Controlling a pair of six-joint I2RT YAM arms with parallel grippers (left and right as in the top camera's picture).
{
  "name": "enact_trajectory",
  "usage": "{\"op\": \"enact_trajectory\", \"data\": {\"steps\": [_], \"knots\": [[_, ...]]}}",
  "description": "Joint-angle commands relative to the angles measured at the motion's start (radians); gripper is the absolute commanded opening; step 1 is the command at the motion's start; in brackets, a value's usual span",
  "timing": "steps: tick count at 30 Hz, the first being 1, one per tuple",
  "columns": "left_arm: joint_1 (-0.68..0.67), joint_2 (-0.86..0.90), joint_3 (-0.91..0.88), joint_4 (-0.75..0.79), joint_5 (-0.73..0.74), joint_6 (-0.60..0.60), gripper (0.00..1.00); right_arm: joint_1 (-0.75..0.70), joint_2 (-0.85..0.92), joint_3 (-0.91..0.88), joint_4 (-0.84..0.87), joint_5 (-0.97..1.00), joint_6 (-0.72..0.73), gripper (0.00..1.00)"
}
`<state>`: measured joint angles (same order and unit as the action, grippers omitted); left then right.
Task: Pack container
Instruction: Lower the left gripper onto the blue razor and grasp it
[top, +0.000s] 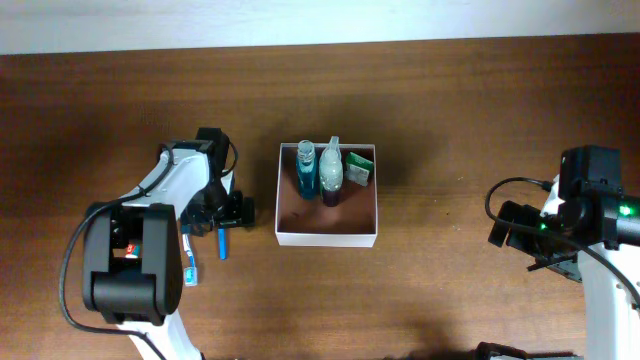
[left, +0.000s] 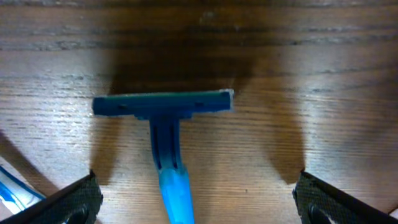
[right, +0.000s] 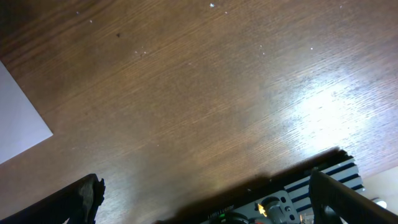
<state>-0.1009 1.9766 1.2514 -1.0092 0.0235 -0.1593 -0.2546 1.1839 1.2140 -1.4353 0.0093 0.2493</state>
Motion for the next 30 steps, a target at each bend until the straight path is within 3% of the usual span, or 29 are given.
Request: {"op": "enact_trajectory", "data": {"steps": [1,4,10,13,15,25,30], "knots": [[-0.002,0.065,-0.007,0.005,0.063,-0.009,1.00,-0.008,0.001,-0.003,-0.001,-0.006,-0.010,0.99],[-0.002,0.066,-0.007,-0.001,0.063,-0.008,0.96,-0.008,0.001,-0.003,-0.001,-0.006,-0.010,0.99],[-0.002,0.066,-0.007,-0.019,0.063,-0.008,0.47,-0.008,0.001,-0.003,-0.001,-0.006,-0.010,0.99],[-0.002,0.066,-0.007,-0.024,0.063,-0.008,0.36,-0.008,0.001,-0.003,-0.001,-0.006,-0.010,0.99],[-0.002,0.066,-0.007,-0.025,0.063,-0.008,0.24,-0.008,0.001,-0.003,-0.001,-0.006,-0.010,0.99],[-0.002,0.066,-0.005,-0.024,0.053,-0.008,0.01,-0.008,0.001,-0.003,-0.001,-0.005,-0.010,0.99],[-0.002,0.051,0.035,-0.045,0.005,-0.008,0.01,-0.008,0.001,-0.003,-0.001,-0.005,-0.010,0.99]]}}
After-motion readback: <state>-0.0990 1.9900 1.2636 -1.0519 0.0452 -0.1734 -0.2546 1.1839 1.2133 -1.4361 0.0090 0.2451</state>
